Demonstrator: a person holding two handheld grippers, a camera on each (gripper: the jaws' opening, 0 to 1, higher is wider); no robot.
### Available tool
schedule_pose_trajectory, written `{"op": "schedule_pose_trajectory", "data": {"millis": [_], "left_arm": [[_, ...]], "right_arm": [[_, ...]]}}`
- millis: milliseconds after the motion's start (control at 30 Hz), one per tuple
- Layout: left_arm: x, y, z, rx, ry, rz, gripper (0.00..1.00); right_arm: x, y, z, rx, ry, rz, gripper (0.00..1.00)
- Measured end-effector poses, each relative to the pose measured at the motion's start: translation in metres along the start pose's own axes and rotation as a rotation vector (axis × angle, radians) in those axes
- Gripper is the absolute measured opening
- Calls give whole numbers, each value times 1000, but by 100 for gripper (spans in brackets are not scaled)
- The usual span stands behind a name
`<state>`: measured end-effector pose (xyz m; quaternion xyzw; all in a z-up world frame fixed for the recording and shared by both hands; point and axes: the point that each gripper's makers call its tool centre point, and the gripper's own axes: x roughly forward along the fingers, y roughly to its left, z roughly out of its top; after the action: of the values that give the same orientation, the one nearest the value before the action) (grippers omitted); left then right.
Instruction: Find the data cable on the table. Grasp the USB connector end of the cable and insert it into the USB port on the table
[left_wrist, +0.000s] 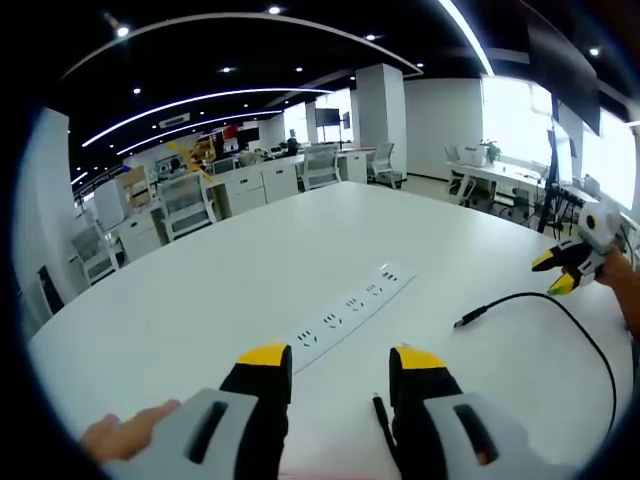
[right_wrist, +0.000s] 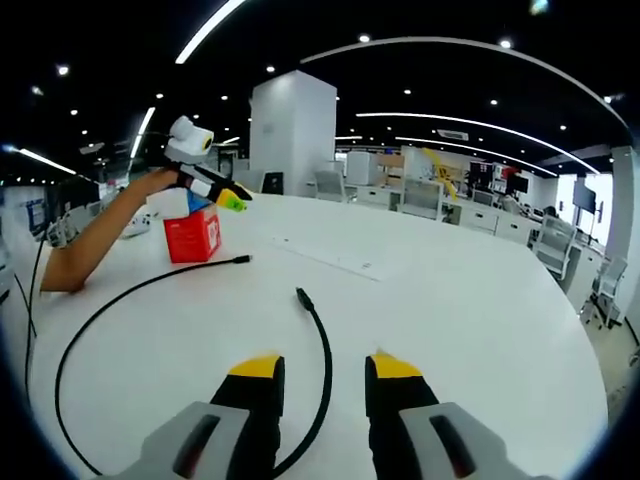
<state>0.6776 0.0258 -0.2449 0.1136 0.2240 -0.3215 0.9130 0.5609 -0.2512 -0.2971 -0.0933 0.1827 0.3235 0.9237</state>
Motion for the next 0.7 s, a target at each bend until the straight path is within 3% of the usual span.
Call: {"op": "schedule_pose_trajectory", "data": {"millis": [700], "left_arm": [[1, 1, -1, 0, -2, -1, 39]], "right_arm": [[29, 0, 5, -6, -2, 38, 33]]}}
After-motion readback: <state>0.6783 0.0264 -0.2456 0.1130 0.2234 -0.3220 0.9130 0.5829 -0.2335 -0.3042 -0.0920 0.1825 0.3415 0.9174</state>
